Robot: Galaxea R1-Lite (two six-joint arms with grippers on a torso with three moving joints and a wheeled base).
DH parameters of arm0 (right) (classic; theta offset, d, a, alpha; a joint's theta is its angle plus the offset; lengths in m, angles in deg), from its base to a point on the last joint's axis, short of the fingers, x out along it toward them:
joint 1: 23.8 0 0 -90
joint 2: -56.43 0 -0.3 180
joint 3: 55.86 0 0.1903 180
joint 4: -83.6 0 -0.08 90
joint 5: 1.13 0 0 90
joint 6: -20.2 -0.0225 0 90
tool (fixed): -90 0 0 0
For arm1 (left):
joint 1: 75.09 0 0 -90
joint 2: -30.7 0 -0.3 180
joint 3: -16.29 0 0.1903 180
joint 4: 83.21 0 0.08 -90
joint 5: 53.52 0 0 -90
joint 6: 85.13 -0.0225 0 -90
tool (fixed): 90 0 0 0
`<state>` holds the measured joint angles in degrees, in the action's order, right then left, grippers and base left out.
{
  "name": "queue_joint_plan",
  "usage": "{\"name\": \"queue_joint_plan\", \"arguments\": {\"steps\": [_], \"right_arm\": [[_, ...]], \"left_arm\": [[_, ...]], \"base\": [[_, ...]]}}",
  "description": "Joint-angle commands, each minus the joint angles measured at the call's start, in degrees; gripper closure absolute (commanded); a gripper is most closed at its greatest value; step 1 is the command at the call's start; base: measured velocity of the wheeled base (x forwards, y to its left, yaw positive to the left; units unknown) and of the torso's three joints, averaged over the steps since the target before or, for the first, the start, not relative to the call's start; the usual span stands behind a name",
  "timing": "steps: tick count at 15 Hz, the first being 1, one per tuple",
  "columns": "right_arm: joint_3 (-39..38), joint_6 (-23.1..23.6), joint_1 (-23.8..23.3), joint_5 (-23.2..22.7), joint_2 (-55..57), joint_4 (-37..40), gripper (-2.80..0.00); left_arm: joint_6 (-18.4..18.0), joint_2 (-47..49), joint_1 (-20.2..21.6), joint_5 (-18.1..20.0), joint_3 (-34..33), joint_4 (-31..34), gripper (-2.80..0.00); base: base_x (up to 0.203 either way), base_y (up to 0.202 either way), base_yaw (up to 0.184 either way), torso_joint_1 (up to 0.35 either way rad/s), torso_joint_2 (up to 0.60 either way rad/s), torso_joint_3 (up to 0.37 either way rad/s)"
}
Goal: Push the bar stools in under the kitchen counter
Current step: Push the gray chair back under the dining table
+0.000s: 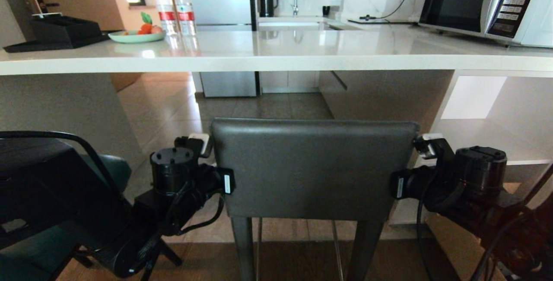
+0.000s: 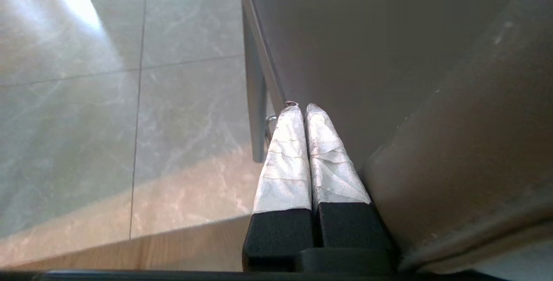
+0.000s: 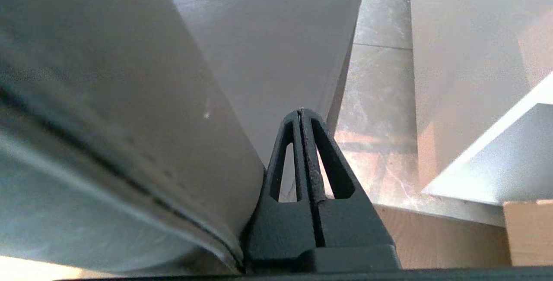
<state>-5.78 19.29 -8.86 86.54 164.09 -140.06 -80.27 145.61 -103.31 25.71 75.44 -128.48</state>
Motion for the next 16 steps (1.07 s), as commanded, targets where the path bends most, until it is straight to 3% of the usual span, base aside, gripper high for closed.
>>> {"name": "queue_joint_plan", "arguments": {"steps": [1, 16], "right_arm": [[1.68, 0.02, -0.77, 0.09, 1.29, -0.07, 0.00], [14.84, 0.73, -1.58, 0.04, 11.17, 2.70, 0.00]], "left_arm": [[-0.29, 0.96, 1.06, -0.12, 1.07, -0.62, 0.00], [-4.85, 8.67, 4.13, 1.37, 11.76, 0.60, 0.00]], "base": [[0.000, 0.000, 0.000, 0.000, 0.00, 0.000], [0.000, 0.000, 0.000, 0.000, 0.00, 0.000]]}}
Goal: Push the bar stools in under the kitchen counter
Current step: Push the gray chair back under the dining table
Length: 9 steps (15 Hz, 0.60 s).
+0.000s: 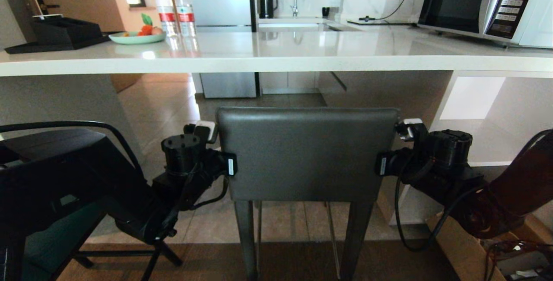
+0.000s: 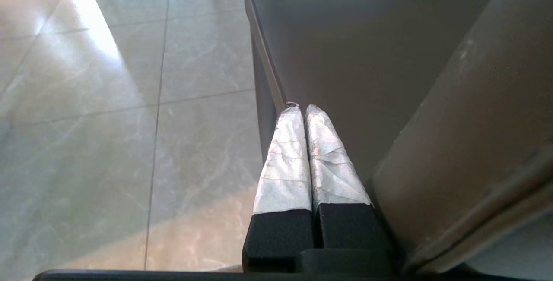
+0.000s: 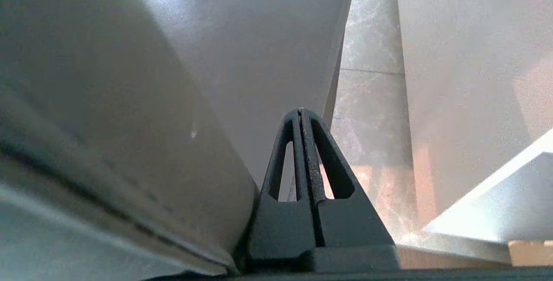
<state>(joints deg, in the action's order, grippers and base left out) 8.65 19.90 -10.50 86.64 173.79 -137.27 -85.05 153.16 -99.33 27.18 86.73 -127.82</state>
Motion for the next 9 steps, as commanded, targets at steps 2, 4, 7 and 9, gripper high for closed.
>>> {"name": "queue_joint_plan", "arguments": {"steps": [2, 4, 7, 9], "right_arm": [[0.34, 0.21, 0.06, -0.05, 2.09, -0.18, 0.00], [0.79, 0.29, 0.06, 0.03, 1.99, -0.18, 0.00], [2.01, 0.73, 0.06, 0.03, 2.00, -0.02, 0.00], [2.62, 0.73, 0.06, 0.06, 2.00, 0.32, 0.00]], "left_arm": [[-0.16, 1.03, -0.15, 0.22, 0.12, -0.05, 0.00], [-0.16, 1.12, 0.08, 0.34, 0.56, -0.05, 0.00], [-0.42, 1.11, 0.17, 0.34, 0.97, 0.03, 0.00], [-0.42, 1.30, 0.25, 0.34, 1.28, 0.21, 0.00]], "base": [[0.000, 0.000, 0.000, 0.000, 0.00, 0.000], [0.000, 0.000, 0.000, 0.000, 0.00, 0.000], [0.000, 0.000, 0.000, 0.000, 0.00, 0.000], [0.160, 0.000, 0.004, 0.004, 0.00, 0.003]]}}
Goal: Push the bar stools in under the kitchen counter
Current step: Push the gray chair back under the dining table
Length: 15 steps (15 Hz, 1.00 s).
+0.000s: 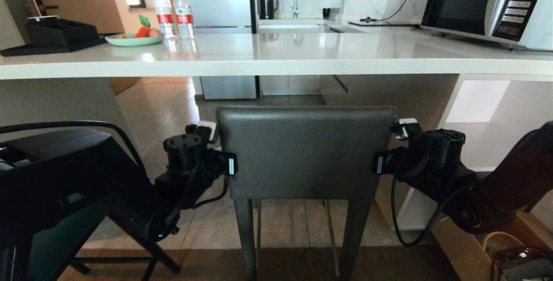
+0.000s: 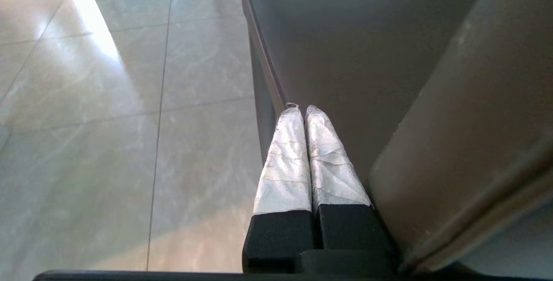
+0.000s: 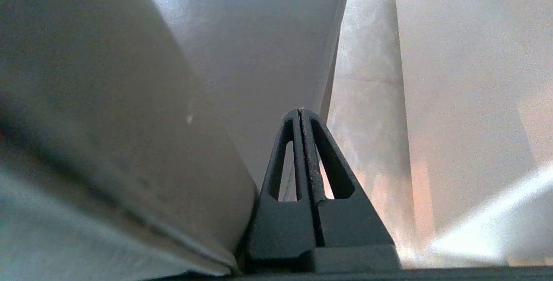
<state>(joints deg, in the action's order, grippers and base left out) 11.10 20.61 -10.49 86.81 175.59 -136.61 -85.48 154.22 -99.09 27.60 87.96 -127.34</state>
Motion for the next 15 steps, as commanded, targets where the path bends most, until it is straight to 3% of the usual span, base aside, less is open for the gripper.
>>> {"name": "queue_joint_plan", "arguments": {"steps": [1, 8, 15], "right_arm": [[0.18, 0.02, 0.05, -0.06, 0.19, -0.31, 0.00], [-0.10, 0.02, 0.05, -0.05, -0.26, -0.48, 0.00], [-1.23, -0.06, 0.05, -0.09, -0.69, -0.75, 0.00]], "left_arm": [[-0.09, 0.41, 0.01, -0.08, 0.22, -0.26, 0.00], [-0.79, 0.67, 0.00, -0.17, -0.32, -0.61, 0.00], [-0.53, 0.15, -0.52, -0.52, -1.72, -0.79, 0.00]], "base": [[0.192, 0.000, 0.000, 0.010, 0.00, 0.002], [0.184, 0.000, 0.001, 0.003, 0.00, 0.002], [0.013, 0.000, 0.000, 0.001, 0.00, 0.000]]}}
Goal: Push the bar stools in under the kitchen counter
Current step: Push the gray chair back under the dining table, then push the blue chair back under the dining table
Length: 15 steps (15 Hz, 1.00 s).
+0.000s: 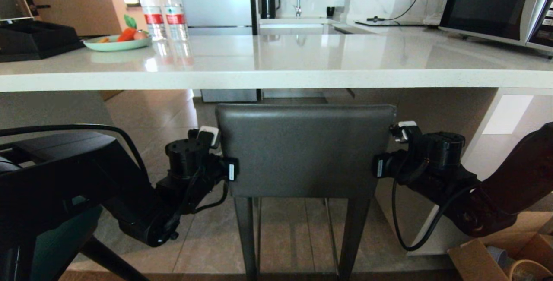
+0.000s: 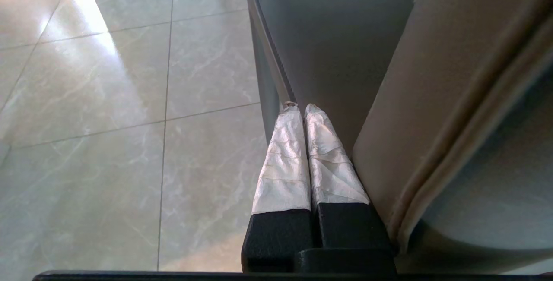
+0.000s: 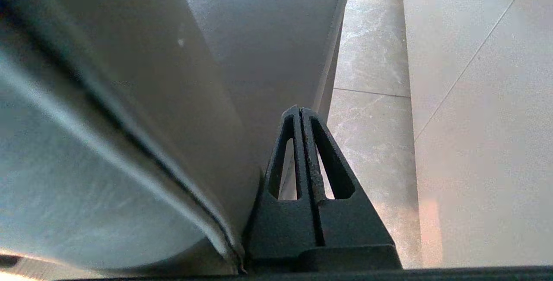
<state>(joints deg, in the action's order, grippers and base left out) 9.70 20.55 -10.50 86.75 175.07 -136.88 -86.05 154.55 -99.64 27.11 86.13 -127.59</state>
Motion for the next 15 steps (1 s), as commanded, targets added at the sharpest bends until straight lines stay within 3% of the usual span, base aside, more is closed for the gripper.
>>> {"name": "queue_joint_plan", "arguments": {"steps": [1, 5, 9, 12, 15], "right_arm": [[0.15, 0.00, 0.06, -0.08, -0.07, -0.56, 0.00], [-3.12, -0.30, -0.03, -0.04, -2.62, -0.57, 0.00], [-7.03, -1.19, -4.05, -0.02, -7.38, -1.91, 0.00], [-12.68, -1.95, -7.15, 0.00, -15.43, -2.27, 0.00], [-22.89, -3.30, -7.43, -0.31, -28.83, -2.20, 0.00]], "left_arm": [[0.05, -0.27, 0.03, -0.03, -0.12, -0.64, 0.00], [0.46, -2.33, 1.05, 0.30, -4.67, -1.99, 0.00], [1.42, -4.02, 5.12, 0.40, -11.92, -9.86, 0.00], [3.97, -11.77, 6.51, 1.48, -18.61, -10.57, 0.00], [5.59, -26.67, 6.36, 5.03, -26.60, -9.31, 0.00]], "base": [[0.000, 0.000, 0.000, 0.000, 0.00, 0.000], [0.000, 0.000, 0.000, 0.000, 0.00, 0.000], [0.000, 0.000, 0.000, 0.000, 0.00, 0.000], [0.000, 0.000, 0.000, 0.000, 0.00, 0.000], [0.000, 0.000, 0.000, 0.000, 0.00, 0.000]]}}
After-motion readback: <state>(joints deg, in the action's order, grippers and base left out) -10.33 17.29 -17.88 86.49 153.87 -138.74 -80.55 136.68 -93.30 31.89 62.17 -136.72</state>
